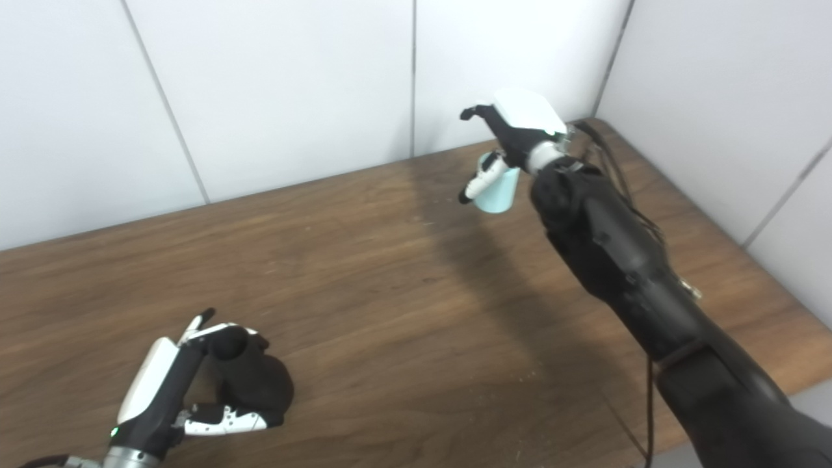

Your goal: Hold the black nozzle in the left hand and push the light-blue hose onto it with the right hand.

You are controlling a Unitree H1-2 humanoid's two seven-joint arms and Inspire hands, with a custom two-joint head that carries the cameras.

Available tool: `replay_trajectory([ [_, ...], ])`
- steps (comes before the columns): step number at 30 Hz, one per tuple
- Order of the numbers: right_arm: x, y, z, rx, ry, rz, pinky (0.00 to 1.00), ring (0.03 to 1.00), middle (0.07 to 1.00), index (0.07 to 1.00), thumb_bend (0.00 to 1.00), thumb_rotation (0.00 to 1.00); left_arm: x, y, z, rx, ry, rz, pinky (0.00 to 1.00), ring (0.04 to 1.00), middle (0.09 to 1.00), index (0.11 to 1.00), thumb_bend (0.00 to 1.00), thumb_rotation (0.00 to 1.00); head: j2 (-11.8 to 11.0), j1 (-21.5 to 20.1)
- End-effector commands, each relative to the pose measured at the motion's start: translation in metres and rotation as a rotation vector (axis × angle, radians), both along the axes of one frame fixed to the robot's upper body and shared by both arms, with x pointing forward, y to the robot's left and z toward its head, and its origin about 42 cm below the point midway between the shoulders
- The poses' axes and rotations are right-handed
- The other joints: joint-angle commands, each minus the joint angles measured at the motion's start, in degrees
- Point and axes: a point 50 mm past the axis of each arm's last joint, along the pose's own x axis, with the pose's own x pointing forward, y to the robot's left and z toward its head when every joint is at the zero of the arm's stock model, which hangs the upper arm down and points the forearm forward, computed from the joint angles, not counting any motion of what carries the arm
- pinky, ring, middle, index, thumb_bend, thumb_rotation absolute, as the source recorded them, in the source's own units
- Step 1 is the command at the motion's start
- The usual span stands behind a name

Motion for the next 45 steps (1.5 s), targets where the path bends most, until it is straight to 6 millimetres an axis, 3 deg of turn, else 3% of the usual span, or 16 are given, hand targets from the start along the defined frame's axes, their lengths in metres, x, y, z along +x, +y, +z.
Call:
replay_trajectory([
  [1, 0.016, -0.008, 0.032, -0.066, -0.037, -0.032, 0.96, 0.956, 0.906, 0.832, 0.92, 0.17, -0.004, 0.012, -0.017, 0.07, 0.057, 0.022, 1.0, 0.481, 0.476, 0.492, 0.5, 0.0, 0.02, -0.03],
  [6, 0.035, -0.017, 0.029, -0.094, 0.072, -0.079, 0.94, 0.975, 0.929, 0.847, 0.94, 0.16, -0.003, 0.012, -0.018, 0.075, 0.058, 0.027, 1.0, 0.478, 0.475, 0.494, 0.5, 0.0, 0.19, 0.3],
  [14, 0.05, -0.023, 0.017, -0.091, 0.135, -0.085, 0.78, 0.945, 0.93, 0.848, 0.94, 0.11, -0.002, 0.011, -0.018, 0.076, 0.055, 0.032, 1.0, 0.469, 0.477, 0.494, 0.5, 0.0, 0.26, 0.38],
  [17, 0.057, -0.025, 0.012, -0.083, 0.171, -0.087, 0.7, 0.9, 0.917, 0.852, 0.94, 0.11, -0.002, 0.01, -0.018, 0.075, 0.057, 0.033, 1.0, 0.469, 0.478, 0.494, 0.5, 0.0, 0.44, 0.38],
  [21, 0.06, -0.02, 0.008, -0.084, 0.198, -0.087, 0.68, 0.856, 0.875, 0.855, 0.94, 0.1, -0.002, 0.01, -0.018, 0.076, 0.062, 0.035, 1.0, 0.469, 0.478, 0.494, 0.5, 0.0, 0.53, 0.72],
  [23, 0.06, -0.018, 0.007, -0.096, 0.205, -0.085, 0.73, 0.823, 0.834, 0.85, 0.94, 0.1, -0.002, 0.009, -0.018, 0.074, 0.065, 0.036, 1.0, 0.469, 0.478, 0.494, 0.5, 0.0, 0.62, 0.88],
  [26, 0.06, -0.019, 0.006, -0.106, 0.218, -0.082, 0.56, 0.678, 0.731, 0.809, 0.93, 0.04, -0.002, 0.008, -0.017, 0.07, 0.066, 0.036, 1.0, 0.469, 0.478, 0.494, 0.5, 0.0, 0.93, 0.94],
  [30, 0.06, -0.024, 0.006, -0.098, 0.245, -0.077, 0.64, 0.764, 0.821, 0.793, 0.91, 0.01, -0.002, 0.008, -0.016, 0.073, 0.065, 0.038, 1.0, 0.461, 0.481, 0.494, 0.5, 0.0, 1.02, 0.93],
  [33, 0.06, -0.026, 0.008, -0.093, 0.252, -0.079, 0.66, 0.777, 0.832, 0.788, 0.91, 0.0, -0.002, 0.008, -0.016, 0.075, 0.064, 0.04, 1.0, 0.454, 0.486, 0.491, 0.5, 0.0, 1.11, 1.06],
  [45, 0.057, -0.03, 0.005, -0.108, 0.248, -0.077, 0.61, 0.681, 0.752, 0.745, 0.88, 0.0, -0.002, 0.007, -0.016, 0.062, 0.091, 0.054, 1.0, 0.431, 0.496, 0.494, 0.5, 0.0, 1.66, 1.23],
])
